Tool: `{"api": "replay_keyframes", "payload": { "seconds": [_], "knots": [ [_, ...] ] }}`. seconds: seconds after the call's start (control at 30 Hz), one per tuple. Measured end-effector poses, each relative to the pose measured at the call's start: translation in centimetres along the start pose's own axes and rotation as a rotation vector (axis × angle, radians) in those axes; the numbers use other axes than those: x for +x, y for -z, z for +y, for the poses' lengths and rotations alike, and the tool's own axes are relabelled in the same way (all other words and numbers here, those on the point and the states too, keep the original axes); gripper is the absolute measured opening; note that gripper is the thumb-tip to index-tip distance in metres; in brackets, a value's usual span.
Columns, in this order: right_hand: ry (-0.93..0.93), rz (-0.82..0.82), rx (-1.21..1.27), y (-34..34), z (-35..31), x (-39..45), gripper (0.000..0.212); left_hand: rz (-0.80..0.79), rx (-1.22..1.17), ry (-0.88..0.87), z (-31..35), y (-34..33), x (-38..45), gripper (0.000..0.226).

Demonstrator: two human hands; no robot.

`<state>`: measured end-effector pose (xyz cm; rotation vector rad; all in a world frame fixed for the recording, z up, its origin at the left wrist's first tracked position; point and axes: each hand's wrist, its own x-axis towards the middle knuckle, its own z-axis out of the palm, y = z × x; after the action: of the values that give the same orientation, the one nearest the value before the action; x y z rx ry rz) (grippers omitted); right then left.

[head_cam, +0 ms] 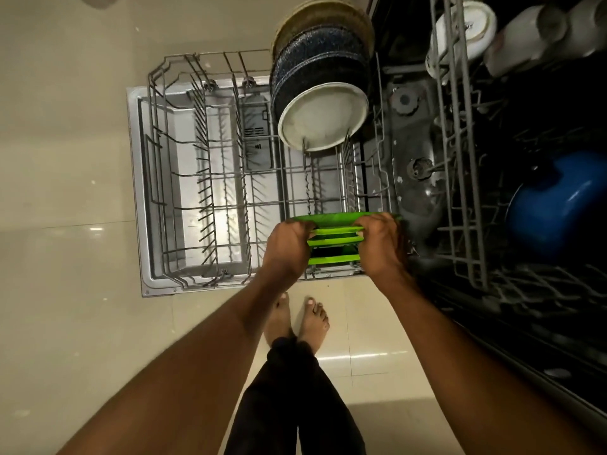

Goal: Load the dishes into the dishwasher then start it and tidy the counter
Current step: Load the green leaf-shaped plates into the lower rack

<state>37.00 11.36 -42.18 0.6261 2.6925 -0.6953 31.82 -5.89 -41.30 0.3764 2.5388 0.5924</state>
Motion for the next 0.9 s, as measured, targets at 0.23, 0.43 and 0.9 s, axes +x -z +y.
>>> {"api": "replay_keyframes", "payload": {
  "seconds": [0.23, 0.43, 0.9],
  "knots": [
    [0.026, 0.005, 0.003, 0.6, -0.4, -0.3, 0.049, 0.055, -0.008, -0.056, 0.1, 0.6, -1.1, 0.029],
    [0.061, 0.016, -0.001, 1.0, 0.1, -1.3, 0.047, 0.028, 0.068, -0.048, 0.6, 1.0, -1.7, 0.029],
    [0.046, -0.03, 0.045, -1.9, 1.0, 0.4, 0.056, -0.112, -0.179, 0.058, -1.6, -0.9, 0.9, 0.019]
  ]
}}
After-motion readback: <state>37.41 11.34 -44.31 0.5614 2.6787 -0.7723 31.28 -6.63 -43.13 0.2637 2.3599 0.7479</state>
